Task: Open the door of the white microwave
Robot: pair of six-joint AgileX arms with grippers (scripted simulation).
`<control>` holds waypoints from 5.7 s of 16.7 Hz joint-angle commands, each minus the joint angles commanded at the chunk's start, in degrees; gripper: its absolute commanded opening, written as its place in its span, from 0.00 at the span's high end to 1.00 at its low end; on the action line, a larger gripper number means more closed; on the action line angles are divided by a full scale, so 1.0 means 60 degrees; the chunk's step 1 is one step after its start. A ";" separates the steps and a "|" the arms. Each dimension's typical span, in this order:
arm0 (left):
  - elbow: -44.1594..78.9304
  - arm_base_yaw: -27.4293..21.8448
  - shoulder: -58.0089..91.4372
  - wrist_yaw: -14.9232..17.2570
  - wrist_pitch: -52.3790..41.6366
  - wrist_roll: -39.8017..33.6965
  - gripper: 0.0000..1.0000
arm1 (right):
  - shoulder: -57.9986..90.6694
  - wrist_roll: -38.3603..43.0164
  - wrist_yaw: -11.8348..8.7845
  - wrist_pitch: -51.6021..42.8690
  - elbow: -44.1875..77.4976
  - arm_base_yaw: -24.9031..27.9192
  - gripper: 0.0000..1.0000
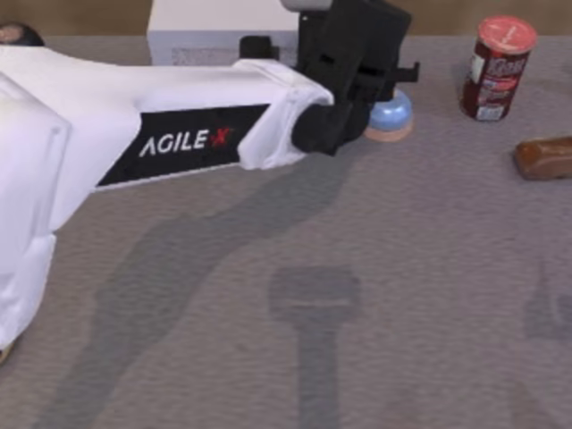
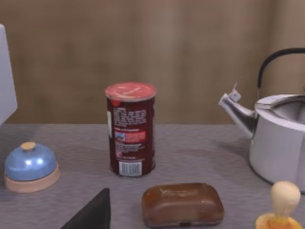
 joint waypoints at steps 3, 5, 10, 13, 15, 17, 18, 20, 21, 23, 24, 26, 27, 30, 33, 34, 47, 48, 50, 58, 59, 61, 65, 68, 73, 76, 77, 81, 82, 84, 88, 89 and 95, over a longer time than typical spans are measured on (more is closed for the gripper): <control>0.0000 0.0000 0.0000 0.0000 0.0000 0.0000 0.00 | 0.0000 0.0000 0.0000 0.0000 0.0000 0.0000 0.00; 0.0000 0.0000 0.0000 0.0000 0.0000 0.0000 0.15 | 0.0000 0.0000 0.0000 0.0000 0.0000 0.0000 0.00; 0.0000 0.0000 0.0000 0.0000 0.0000 0.0000 0.53 | 0.0000 0.0000 0.0000 0.0000 0.0000 0.0000 0.00; 0.0000 0.0000 0.0000 0.0000 0.0000 0.0000 0.75 | 0.0000 0.0000 0.0000 0.0000 0.0000 0.0000 0.00; 0.0000 0.0000 0.0000 0.0000 0.0000 0.0000 0.90 | 0.0000 0.0000 0.0000 0.0000 0.0000 0.0000 0.00; 0.0000 0.0000 0.0000 0.0000 0.0000 0.0000 1.00 | 0.0000 0.0000 0.0000 0.0000 0.0000 0.0000 0.00; 0.0000 0.0000 0.0000 0.0000 0.0000 0.0000 1.00 | 0.0000 0.0000 0.0000 0.0000 0.0000 0.0000 0.00; 0.0000 0.0000 0.0000 0.0000 0.0000 0.0000 1.00 | 0.0000 0.0000 0.0000 0.0000 0.0000 0.0000 0.00; 0.0000 0.0000 0.0000 0.0000 0.0000 0.0000 1.00 | 0.0000 0.0000 0.0000 0.0000 0.0000 0.0000 0.00; 0.0000 0.0000 0.0000 0.0000 0.0000 0.0000 1.00 | 0.0000 0.0000 0.0000 0.0000 0.0000 0.0000 0.00; 0.0000 0.0000 0.0000 0.0000 0.0000 0.0000 1.00 | 0.0000 0.0000 0.0000 0.0000 0.0000 0.0000 0.00; -0.0363 -0.0592 -0.0275 0.0024 -0.0021 -0.0017 1.00 | 0.0000 0.0000 0.0000 0.0000 0.0000 0.0000 0.00; -0.0259 -0.0587 -0.0226 0.0053 -0.0129 -0.0046 1.00 | 0.0000 0.0000 0.0000 0.0000 0.0000 0.0000 0.00; 0.0538 -0.0521 0.0130 0.0292 -0.1058 -0.0277 1.00 | 0.0000 0.0000 0.0000 0.0000 0.0000 0.0000 0.00; 0.1883 -0.0387 0.0669 0.0727 -0.2882 -0.0691 1.00 | 0.0000 0.0000 0.0000 0.0000 0.0000 0.0000 0.00; 0.2418 -0.0331 0.0856 0.0907 -0.3660 -0.0857 1.00 | 0.0000 0.0000 0.0000 0.0000 0.0000 0.0000 0.00; 0.7217 0.0379 0.2180 0.2912 -1.0678 -0.2410 1.00 | 0.0000 0.0000 0.0000 0.0000 0.0000 0.0000 0.00; 0.7217 0.0379 0.2180 0.2912 -1.0678 -0.2410 1.00 | 0.0000 0.0000 0.0000 0.0000 0.0000 0.0000 0.00; 0.7217 0.0379 0.2180 0.2912 -1.0678 -0.2410 1.00 | 0.0000 0.0000 0.0000 0.0000 0.0000 0.0000 0.00; 0.7217 0.0379 0.2180 0.2912 -1.0678 -0.2410 1.00 | 0.0000 0.0000 0.0000 0.0000 0.0000 0.0000 0.00; 0.7217 0.0379 0.2180 0.2912 -1.0678 -0.2410 1.00 | 0.0000 0.0000 0.0000 0.0000 0.0000 0.0000 0.00; 0.7217 0.0379 0.2180 0.2912 -1.0678 -0.2410 1.00 | 0.0000 0.0000 0.0000 0.0000 0.0000 0.0000 0.00; 0.7217 0.0379 0.2180 0.2912 -1.0678 -0.2410 1.00 | 0.0000 0.0000 0.0000 0.0000 0.0000 0.0000 0.00; 0.7217 0.0379 0.2180 0.2912 -1.0678 -0.2410 1.00 | 0.0000 0.0000 0.0000 0.0000 0.0000 0.0000 0.00; 0.7178 0.0303 0.2199 0.2946 -1.0637 -0.2416 1.00 | 0.0000 0.0000 0.0000 0.0000 0.0000 0.0000 0.00; 0.6473 0.0371 0.1744 0.3035 -1.0248 -0.2120 1.00 | 0.0000 0.0000 0.0000 0.0000 0.0000 0.0000 0.00; 0.6061 0.0390 0.1539 0.3094 -1.0067 -0.1977 1.00 | 0.0000 0.0000 0.0000 0.0000 0.0000 0.0000 0.00; 0.5013 0.0420 0.0926 0.3296 -0.9483 -0.1535 1.00 | 0.0000 0.0000 0.0000 0.0000 0.0000 0.0000 0.00; 0.4993 0.0422 0.0911 0.3304 -0.9470 -0.1526 1.00 | 0.0000 0.0000 0.0000 0.0000 0.0000 0.0000 0.00; 0.4993 0.0422 0.0911 0.3304 -0.9470 -0.1526 1.00 | 0.0000 0.0000 0.0000 0.0000 0.0000 0.0000 0.00; 0.4993 0.0422 0.0911 0.3304 -0.9470 -0.1526 1.00 | 0.0000 0.0000 0.0000 0.0000 0.0000 0.0000 0.00; 0.4993 0.0422 0.0911 0.3304 -0.9470 -0.1526 1.00 | 0.0000 0.0000 0.0000 0.0000 0.0000 0.0000 0.00; 0.4993 0.0422 0.0911 0.3304 -0.9470 -0.1526 1.00 | 0.0000 0.0000 0.0000 0.0000 0.0000 0.0000 0.00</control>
